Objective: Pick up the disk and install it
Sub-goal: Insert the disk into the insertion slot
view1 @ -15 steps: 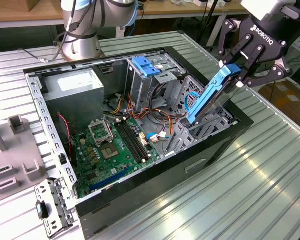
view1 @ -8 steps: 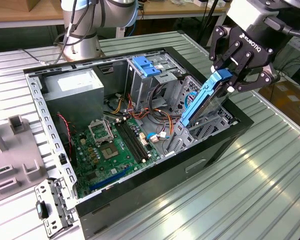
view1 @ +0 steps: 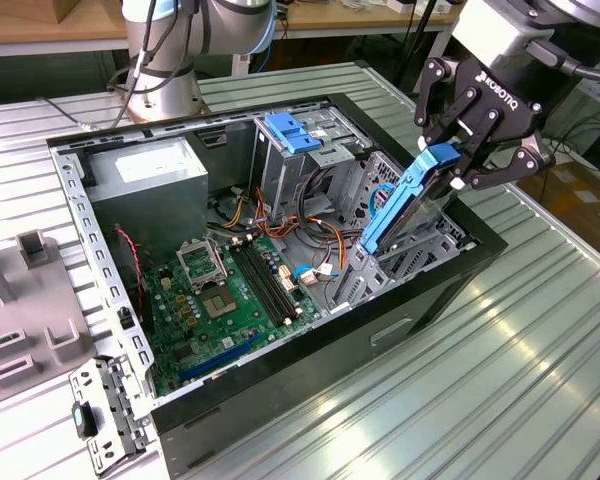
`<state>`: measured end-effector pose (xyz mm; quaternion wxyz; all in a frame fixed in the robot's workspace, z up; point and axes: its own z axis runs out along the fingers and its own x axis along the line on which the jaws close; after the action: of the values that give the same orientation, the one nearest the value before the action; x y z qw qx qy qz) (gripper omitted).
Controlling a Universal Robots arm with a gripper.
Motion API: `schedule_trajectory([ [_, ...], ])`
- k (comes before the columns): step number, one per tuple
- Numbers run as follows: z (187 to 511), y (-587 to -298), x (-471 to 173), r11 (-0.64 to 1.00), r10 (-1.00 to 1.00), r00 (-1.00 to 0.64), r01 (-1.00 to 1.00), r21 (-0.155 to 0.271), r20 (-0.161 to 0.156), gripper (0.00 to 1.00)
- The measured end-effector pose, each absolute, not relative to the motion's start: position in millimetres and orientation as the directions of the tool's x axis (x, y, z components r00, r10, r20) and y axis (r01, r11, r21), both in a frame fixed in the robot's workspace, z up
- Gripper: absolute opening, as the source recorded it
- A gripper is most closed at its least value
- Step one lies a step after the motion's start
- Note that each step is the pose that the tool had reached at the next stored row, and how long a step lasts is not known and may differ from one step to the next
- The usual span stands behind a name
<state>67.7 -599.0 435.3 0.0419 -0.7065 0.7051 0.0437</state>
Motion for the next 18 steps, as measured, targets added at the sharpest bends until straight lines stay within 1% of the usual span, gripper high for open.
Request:
schedule_trajectory([
  [5, 434.9, -599.0, 63.9, -0.002, -0.995, 0.002, -1.000, 0.001, -0.102, 0.37],
  [18, 427.3, -597.7, 62.2, 0.001, -0.995, -0.001, -1.000, 0.000, -0.100, 0.37],
])
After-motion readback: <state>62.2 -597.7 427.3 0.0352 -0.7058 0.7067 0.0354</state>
